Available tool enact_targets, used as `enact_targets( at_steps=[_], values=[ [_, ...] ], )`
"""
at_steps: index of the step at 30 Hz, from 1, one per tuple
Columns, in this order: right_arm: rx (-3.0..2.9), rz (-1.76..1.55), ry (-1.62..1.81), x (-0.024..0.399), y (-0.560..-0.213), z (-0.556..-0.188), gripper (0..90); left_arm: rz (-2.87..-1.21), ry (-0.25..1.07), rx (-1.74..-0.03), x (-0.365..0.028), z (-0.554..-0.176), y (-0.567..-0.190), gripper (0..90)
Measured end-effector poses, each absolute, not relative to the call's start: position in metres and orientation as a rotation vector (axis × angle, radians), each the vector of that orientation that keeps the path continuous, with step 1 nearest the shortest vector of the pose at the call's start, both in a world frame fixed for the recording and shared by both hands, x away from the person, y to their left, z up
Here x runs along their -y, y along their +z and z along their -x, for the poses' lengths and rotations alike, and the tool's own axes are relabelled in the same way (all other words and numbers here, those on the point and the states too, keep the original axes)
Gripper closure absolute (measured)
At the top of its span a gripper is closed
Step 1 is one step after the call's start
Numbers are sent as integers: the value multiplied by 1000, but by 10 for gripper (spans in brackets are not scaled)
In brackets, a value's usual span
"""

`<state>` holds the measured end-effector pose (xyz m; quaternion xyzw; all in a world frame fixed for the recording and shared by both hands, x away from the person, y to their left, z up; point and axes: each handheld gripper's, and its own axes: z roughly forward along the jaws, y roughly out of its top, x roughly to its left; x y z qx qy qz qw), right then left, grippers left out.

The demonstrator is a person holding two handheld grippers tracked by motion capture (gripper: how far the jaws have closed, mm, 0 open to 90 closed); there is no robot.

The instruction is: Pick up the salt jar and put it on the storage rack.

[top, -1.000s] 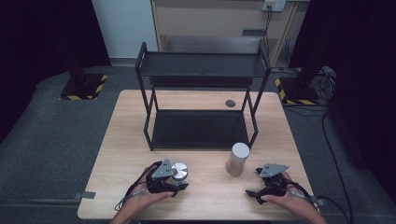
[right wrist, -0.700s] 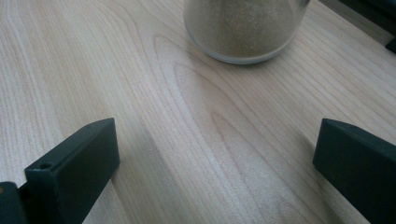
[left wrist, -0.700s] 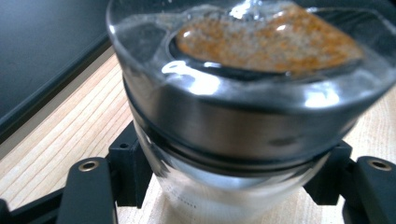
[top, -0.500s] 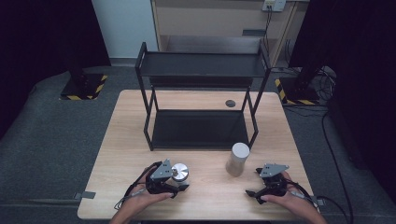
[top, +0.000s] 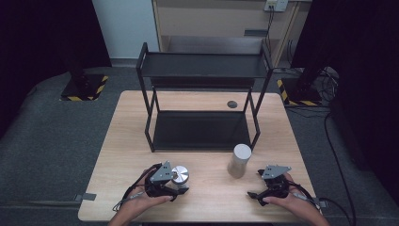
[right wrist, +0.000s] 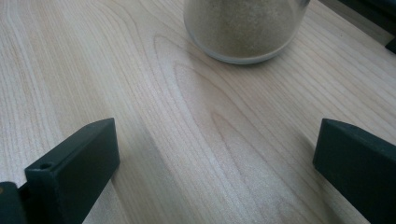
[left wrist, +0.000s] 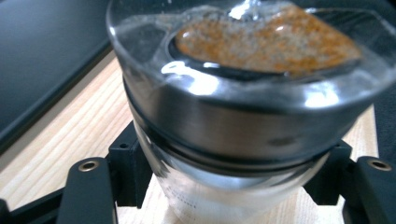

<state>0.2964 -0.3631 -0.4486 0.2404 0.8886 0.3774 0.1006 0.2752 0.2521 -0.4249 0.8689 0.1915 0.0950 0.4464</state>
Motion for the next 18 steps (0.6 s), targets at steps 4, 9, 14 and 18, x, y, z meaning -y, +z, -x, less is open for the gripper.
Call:
enact_targets(
  at_steps=[4,9,14,18],
  values=[
    [-2627,-709,1115,363,-449,-297,13,-2156,226,-484,-255,-275,-423,297],
    [-2629,-705,1118,363,-449,-297,13,-2158,206,-500,-257,-276,-422,297],
    [-2629,-703,1118,364,-449,-297,13,-2158,193,-507,-258,-277,-419,297],
    [-2629,-703,1118,364,-449,-297,13,-2151,207,-524,-259,-276,-415,297]
  ],
)
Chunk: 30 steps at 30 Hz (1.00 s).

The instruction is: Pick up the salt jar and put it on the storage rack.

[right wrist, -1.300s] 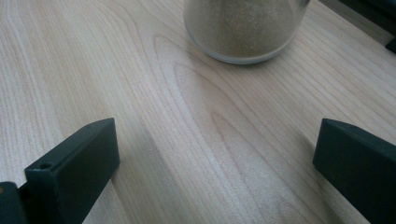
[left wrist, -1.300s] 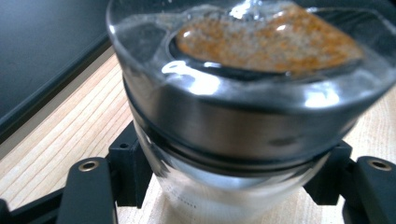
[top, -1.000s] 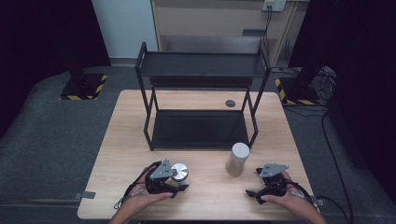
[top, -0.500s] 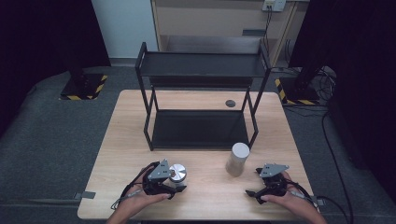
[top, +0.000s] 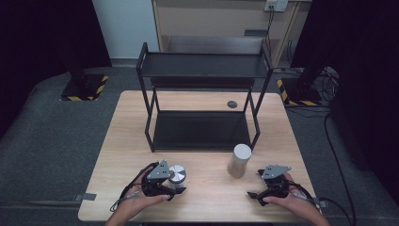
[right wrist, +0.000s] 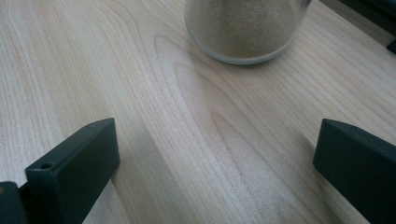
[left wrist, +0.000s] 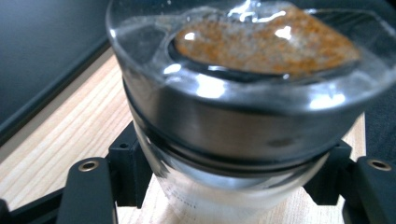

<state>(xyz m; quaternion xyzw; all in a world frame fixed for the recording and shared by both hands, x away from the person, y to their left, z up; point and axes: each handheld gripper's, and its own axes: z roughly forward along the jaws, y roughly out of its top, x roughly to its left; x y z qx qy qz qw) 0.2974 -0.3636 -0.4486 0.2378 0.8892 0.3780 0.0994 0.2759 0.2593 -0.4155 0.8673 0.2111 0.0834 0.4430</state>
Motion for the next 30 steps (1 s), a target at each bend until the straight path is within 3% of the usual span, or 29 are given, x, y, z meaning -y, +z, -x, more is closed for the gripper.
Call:
enact_targets(
  at_steps=[30],
  values=[
    [-2634,-698,1122,364,-449,-299,15,-2131,285,-601,-243,-298,-353,297]
  ],
)
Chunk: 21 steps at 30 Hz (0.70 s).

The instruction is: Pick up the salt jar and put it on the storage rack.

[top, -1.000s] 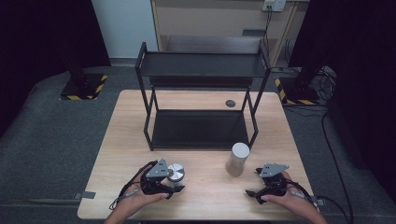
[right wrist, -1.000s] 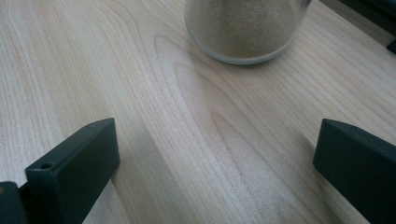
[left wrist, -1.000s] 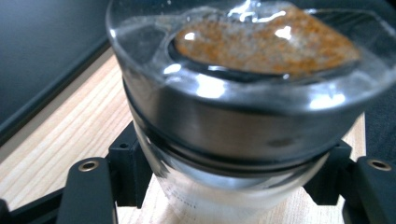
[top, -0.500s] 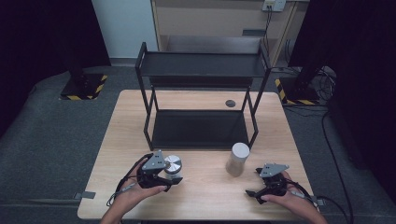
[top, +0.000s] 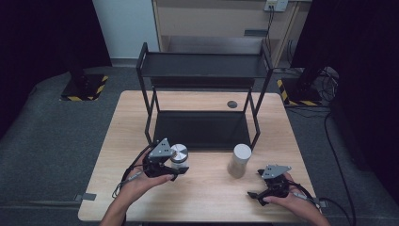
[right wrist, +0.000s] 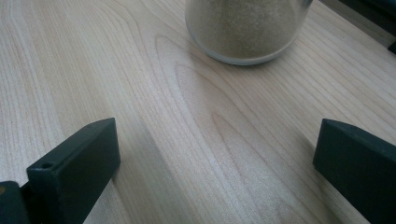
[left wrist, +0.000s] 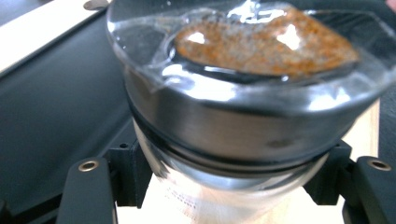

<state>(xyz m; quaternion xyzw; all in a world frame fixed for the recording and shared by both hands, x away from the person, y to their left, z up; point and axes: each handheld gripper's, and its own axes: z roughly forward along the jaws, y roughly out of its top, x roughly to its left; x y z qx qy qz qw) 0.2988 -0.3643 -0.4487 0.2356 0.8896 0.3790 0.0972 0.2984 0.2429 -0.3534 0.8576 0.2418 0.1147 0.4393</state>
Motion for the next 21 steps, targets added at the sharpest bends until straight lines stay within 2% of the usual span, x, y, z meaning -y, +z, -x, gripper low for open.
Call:
enact_targets(
  at_steps=[21],
  values=[
    [-2634,-698,1123,364,-449,-299,15,-2103,394,-681,-232,-304,-301,297]
  ],
)
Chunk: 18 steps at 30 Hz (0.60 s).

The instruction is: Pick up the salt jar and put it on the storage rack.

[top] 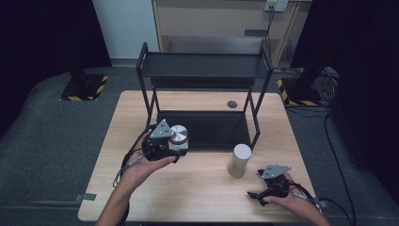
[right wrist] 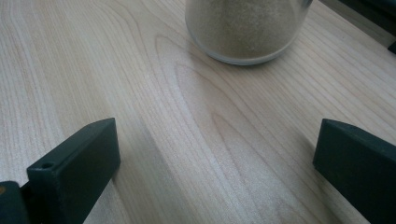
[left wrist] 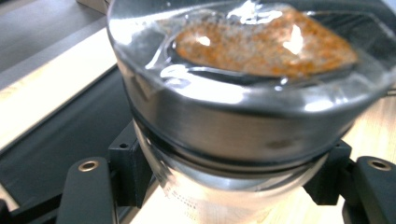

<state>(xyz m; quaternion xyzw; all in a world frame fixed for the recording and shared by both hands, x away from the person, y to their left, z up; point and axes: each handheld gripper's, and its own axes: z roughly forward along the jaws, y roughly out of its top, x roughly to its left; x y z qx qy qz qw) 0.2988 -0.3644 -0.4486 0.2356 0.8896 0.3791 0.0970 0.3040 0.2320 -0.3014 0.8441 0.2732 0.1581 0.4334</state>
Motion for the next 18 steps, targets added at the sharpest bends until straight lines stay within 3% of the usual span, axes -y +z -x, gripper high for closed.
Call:
enact_targets(
  at_steps=[18],
  values=[
    [-2636,-695,1123,365,-449,-299,16,-2077,455,-715,-221,-318,-251,298]
  ],
)
